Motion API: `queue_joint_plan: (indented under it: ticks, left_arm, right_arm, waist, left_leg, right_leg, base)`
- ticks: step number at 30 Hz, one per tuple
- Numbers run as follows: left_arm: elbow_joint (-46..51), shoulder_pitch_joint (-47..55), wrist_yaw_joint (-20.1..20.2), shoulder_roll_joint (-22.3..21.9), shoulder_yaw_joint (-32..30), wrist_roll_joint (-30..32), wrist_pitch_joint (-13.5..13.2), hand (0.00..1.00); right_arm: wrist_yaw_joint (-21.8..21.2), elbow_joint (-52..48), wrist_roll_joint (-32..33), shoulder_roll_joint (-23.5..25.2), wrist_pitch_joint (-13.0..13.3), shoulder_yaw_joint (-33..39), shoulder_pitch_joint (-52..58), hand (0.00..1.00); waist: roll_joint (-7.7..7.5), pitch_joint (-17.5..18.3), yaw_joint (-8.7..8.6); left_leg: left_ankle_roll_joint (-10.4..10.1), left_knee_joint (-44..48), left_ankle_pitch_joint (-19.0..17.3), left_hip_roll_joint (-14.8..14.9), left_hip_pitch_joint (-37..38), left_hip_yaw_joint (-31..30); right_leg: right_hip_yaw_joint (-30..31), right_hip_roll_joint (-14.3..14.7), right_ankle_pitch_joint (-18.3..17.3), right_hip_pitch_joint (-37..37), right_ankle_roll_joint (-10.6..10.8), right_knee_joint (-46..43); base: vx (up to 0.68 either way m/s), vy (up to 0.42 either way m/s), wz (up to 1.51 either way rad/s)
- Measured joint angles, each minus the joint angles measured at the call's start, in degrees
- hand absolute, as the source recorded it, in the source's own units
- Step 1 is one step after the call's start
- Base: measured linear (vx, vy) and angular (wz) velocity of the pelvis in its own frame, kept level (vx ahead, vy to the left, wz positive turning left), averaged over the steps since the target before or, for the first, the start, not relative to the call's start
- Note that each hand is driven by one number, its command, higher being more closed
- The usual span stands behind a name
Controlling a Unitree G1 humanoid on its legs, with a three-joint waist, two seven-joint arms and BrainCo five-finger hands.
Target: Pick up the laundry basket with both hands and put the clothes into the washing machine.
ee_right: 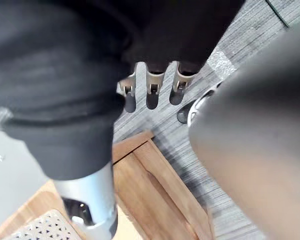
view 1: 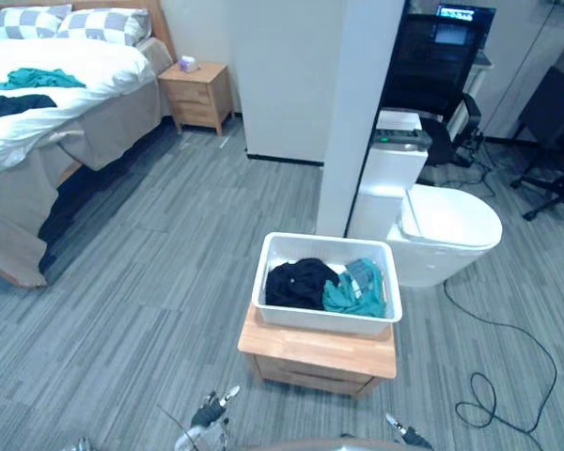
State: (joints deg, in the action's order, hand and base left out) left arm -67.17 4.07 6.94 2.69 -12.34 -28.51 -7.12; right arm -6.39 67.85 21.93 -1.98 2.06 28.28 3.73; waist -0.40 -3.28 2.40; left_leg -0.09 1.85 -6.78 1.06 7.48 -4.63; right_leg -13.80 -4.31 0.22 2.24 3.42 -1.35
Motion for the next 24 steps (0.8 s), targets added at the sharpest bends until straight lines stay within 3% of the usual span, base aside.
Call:
queue_joint_plan:
  ticks: [2, 4, 7, 8, 11, 13, 18, 24]
  left_arm:
    - [0.3, 1.3, 0.4, 0.4, -1.4, -0.1, 0.0, 0.00]
    - [3.9, 3.8, 0.4, 0.8, -1.9, -0.7, 0.2, 0.00]
    - [16.4, 7.8, 0.4, 2.2, -2.6, -2.8, 0.3, 0.00]
    - [24.5, 9.0, 0.4, 3.3, -3.9, -3.4, 0.3, 0.00]
    - [36.5, 8.0, 0.0, 7.1, -6.2, -3.5, -1.0, 0.00]
    - [38.1, 5.3, -0.8, 9.5, -6.7, -3.5, -1.6, 0.00]
    - [38.3, -5.4, -4.0, 13.5, -6.7, -4.8, -1.9, 0.00]
    - [32.7, -25.3, -6.3, 20.2, 3.4, -9.3, -1.9, 0.00]
  right_arm:
    - [0.1, -3.5, 2.0, -0.1, -0.1, -0.2, 0.8, 0.00]
    - [0.4, -13.6, 3.4, -0.4, 0.1, -0.1, 2.5, 0.00]
    - [2.1, -27.5, 4.2, -2.9, 1.8, 1.3, 3.5, 0.00]
    - [2.9, -32.9, 4.5, -4.5, 2.1, 1.8, 3.4, 0.00]
    - [3.7, -38.5, 2.9, -7.6, 2.1, 1.5, 1.4, 0.00]
    - [3.8, -38.6, 2.6, -9.8, 1.9, 0.8, -0.6, 0.00]
    - [2.7, -38.6, 2.2, -19.7, -0.4, -8.4, -11.6, 0.00]
    - [2.6, -36.1, 2.2, -24.4, -1.4, -21.2, -32.3, 0.00]
  waist:
    - [-0.34, 0.8, -0.07]
    - [-0.29, 1.4, -0.13]
    - [-1.23, 1.9, 0.03]
    - [-1.47, 2.2, 0.09]
    - [-1.58, 2.6, 0.19]
    - [-1.81, 2.6, 0.27]
    - [-0.24, -2.0, 0.23]
    - [-0.92, -10.6, 0.24]
  left_leg:
    - [-0.2, 0.0, -0.2, 0.3, -0.7, 0.0]
    - [-0.2, 0.0, -0.2, 0.3, -1.8, 0.2]
    - [-0.2, 0.1, -0.2, -0.1, -2.9, 0.5]
    - [-0.2, 0.2, -0.2, -0.2, -3.7, 0.7]
    - [-0.2, 0.3, -0.1, -0.3, -5.7, 0.9]
    - [-0.2, 0.6, -0.1, -0.4, -6.7, 1.2]
    - [-0.2, 2.9, 0.0, -1.2, -10.7, 2.9]
    - [-0.6, 6.4, 0.2, -1.2, -15.2, 3.4]
  right_leg:
    - [0.0, 0.4, 0.3, -0.2, -0.3, 1.1]
    - [0.3, 0.6, 0.9, -0.9, -0.2, 2.0]
    - [0.7, 0.5, 2.0, -1.8, -0.4, 3.5]
    - [1.0, 0.5, 2.2, -2.1, -0.3, 3.9]
    - [1.2, 0.5, 3.0, -3.8, -0.3, 4.7]
    - [1.4, 0.5, 3.5, -4.6, -0.5, 4.9]
    - [3.3, 0.2, 5.8, -8.3, -0.9, 5.8]
    - [4.1, 0.1, 8.7, -11.5, -2.4, 6.0]
  base:
    - [0.05, -0.066, -0.06]
    - [0.04, -0.031, -0.05]
    - [0.02, 0.003, -0.07]
    - [-0.01, 0.009, -0.06]
    - [-0.01, 0.010, -0.06]
    - [-0.01, 0.004, -0.08]
    - [-0.04, 0.016, -0.17]
    - [-0.10, 0.001, -0.06]
